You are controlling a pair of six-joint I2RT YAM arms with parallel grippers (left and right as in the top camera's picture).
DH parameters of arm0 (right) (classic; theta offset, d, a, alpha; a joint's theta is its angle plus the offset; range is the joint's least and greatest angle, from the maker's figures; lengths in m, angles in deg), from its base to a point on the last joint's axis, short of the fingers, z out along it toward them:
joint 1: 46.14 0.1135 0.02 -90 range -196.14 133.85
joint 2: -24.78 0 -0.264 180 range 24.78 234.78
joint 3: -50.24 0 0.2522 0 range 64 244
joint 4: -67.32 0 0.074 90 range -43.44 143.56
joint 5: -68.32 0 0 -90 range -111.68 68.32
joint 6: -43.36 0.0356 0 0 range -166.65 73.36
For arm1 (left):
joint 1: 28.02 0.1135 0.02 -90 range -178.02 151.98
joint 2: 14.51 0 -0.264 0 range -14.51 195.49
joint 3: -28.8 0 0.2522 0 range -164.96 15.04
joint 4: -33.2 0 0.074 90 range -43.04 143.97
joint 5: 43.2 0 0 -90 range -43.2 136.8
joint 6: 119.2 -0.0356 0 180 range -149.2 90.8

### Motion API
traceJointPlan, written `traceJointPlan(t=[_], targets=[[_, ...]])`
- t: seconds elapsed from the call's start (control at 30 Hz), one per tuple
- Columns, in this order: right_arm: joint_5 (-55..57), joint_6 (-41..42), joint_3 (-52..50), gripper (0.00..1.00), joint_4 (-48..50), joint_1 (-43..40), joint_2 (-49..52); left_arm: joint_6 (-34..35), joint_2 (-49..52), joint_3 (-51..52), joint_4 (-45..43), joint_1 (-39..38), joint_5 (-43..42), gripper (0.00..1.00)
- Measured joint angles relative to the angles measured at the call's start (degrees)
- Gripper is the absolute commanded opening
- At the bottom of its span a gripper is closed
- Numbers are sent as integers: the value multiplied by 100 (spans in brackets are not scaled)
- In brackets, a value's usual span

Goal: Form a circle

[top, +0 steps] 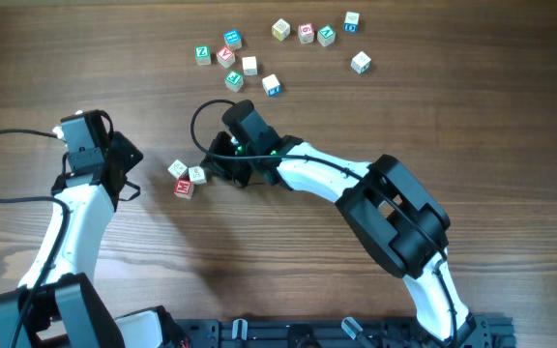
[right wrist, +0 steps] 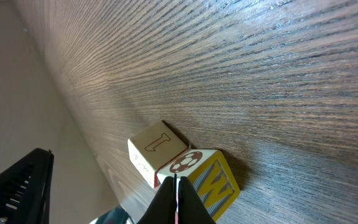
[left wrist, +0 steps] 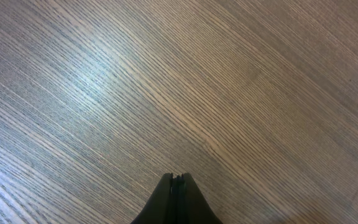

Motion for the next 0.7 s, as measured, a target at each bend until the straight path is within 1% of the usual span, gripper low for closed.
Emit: traceJointPlan(t=[0.27, 0.37, 0.5, 0.53, 0.57, 0.63, 0.67, 0.7], targets=[[2, -94, 0, 4, 2, -11, 0, 0, 0, 0, 2, 2, 0, 4], [-52, -398, 0, 5, 2, -90, 0, 0, 0, 0, 4, 2, 0, 4], [35, -1139, -11, 5, -361, -610, -116, 0, 0, 0, 4, 2, 0, 4], [160, -1287, -31, 5, -538, -737, -232, 0, 0, 0, 4, 0, -2, 4], [522, -1617, -76, 5, -1012, -1016, -599, 0, -2, 0, 9, 0, -4, 4], [1043, -2057, -85, 5, -1633, -1394, -1287, 4, -98, 0, 31, 2, -184, 4], [1519, -2411, -92, 5, -2208, -1604, -1856, 15, -247, 2, 50, 2, -304, 4], [1810, -2623, -90, 6, -2435, -1709, -2234, 20, -527, 4, 98, 2, -452, 4]])
